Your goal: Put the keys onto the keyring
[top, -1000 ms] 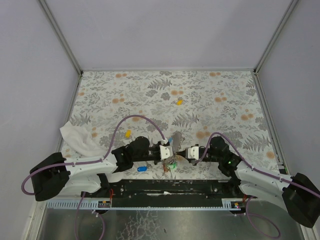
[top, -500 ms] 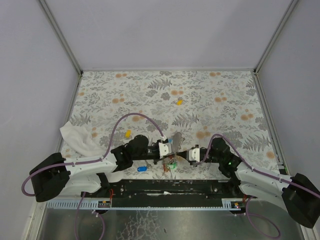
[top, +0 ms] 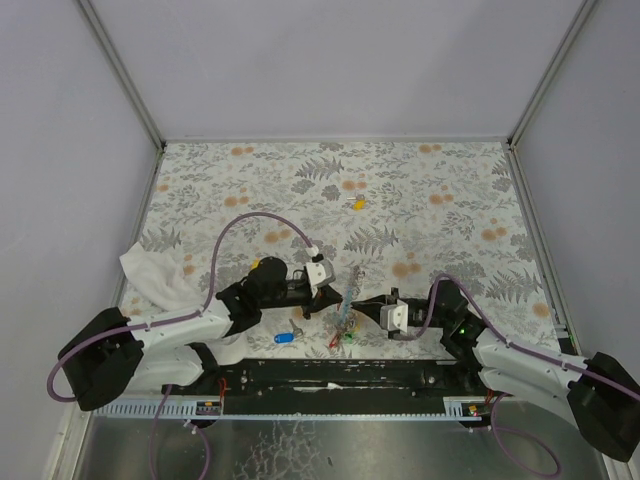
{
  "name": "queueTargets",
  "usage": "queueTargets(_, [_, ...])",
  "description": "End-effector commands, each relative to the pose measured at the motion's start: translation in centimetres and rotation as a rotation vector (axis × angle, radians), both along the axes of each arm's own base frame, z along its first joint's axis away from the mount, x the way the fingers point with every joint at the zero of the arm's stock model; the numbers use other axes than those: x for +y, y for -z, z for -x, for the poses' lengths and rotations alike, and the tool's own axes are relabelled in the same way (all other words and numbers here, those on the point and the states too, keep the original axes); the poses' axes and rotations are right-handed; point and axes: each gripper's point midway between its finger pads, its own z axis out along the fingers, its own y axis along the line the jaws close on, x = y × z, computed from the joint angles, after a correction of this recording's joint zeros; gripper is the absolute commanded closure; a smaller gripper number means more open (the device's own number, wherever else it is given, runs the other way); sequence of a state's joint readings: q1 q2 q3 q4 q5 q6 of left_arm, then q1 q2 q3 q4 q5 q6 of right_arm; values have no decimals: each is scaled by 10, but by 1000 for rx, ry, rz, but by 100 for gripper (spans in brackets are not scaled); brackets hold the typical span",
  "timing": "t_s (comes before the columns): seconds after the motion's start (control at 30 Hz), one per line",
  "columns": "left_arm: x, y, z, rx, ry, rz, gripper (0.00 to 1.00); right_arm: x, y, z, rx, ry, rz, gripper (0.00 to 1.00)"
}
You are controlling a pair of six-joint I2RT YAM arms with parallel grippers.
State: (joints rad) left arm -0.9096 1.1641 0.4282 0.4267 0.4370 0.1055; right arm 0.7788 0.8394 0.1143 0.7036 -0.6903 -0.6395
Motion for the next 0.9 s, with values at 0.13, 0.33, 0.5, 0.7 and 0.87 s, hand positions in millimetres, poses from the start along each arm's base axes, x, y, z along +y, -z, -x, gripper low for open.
queueTargets(0.13, [-3,-23,5,77,54,132,100,5,-38,3,-134,-37,-126,100])
queueTargets(0.33, [-1,-27,9,56,80,161,100,3,-38,-2,-131,5,-132,100])
queueTargets(0.5, [6,-28,19,-12,128,168,100,2,-34,-6,-104,24,-115,100])
queueTargets(0.7, [9,-27,20,-89,157,143,100,6,-33,-3,-90,-6,-106,100])
queueTargets(0.87, [8,-35,21,-153,189,162,100,10,-30,0,-66,-36,-86,100])
